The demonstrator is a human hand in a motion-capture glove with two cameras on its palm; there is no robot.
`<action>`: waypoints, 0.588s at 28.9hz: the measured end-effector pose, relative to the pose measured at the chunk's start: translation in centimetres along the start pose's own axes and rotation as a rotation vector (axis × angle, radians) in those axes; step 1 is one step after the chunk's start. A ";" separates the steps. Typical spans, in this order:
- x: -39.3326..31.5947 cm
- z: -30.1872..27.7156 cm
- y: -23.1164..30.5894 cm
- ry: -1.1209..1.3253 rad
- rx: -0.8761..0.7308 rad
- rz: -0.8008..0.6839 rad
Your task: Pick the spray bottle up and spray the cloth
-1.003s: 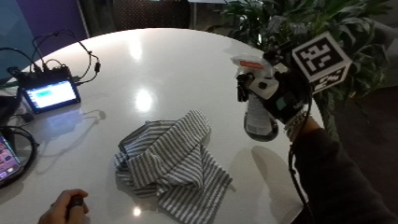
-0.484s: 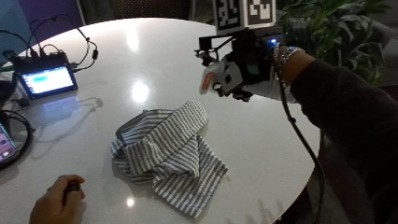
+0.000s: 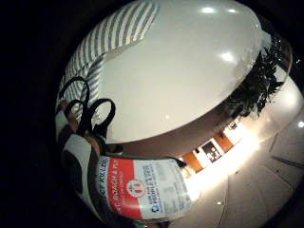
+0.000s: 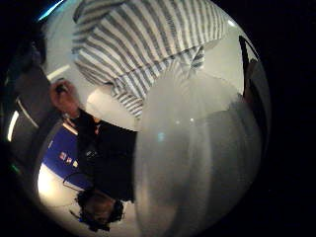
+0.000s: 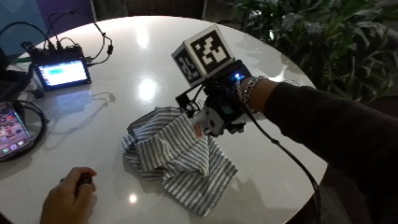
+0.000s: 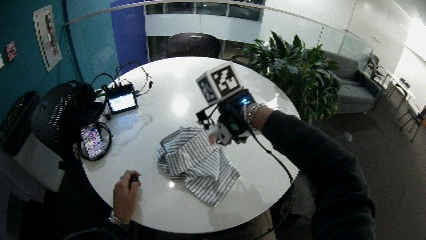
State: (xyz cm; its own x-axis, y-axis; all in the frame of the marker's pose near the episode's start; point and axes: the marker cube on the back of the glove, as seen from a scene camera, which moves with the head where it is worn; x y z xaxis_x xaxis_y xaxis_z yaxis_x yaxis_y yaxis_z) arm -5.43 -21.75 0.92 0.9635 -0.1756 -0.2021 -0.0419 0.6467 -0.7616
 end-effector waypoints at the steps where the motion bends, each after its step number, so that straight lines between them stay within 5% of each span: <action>1: -0.4 0.5 -0.3 0.011 -0.021 -0.007; 6: -1.2 1.1 -0.5 -0.006 -0.047 -0.058; 17: -2.6 -6.5 4.5 -0.254 0.242 -0.324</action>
State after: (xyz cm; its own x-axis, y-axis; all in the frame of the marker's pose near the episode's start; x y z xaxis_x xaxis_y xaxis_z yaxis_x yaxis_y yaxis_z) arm -9.81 -23.26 -5.97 0.9523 -0.2290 0.2019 0.3049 0.7483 -0.5892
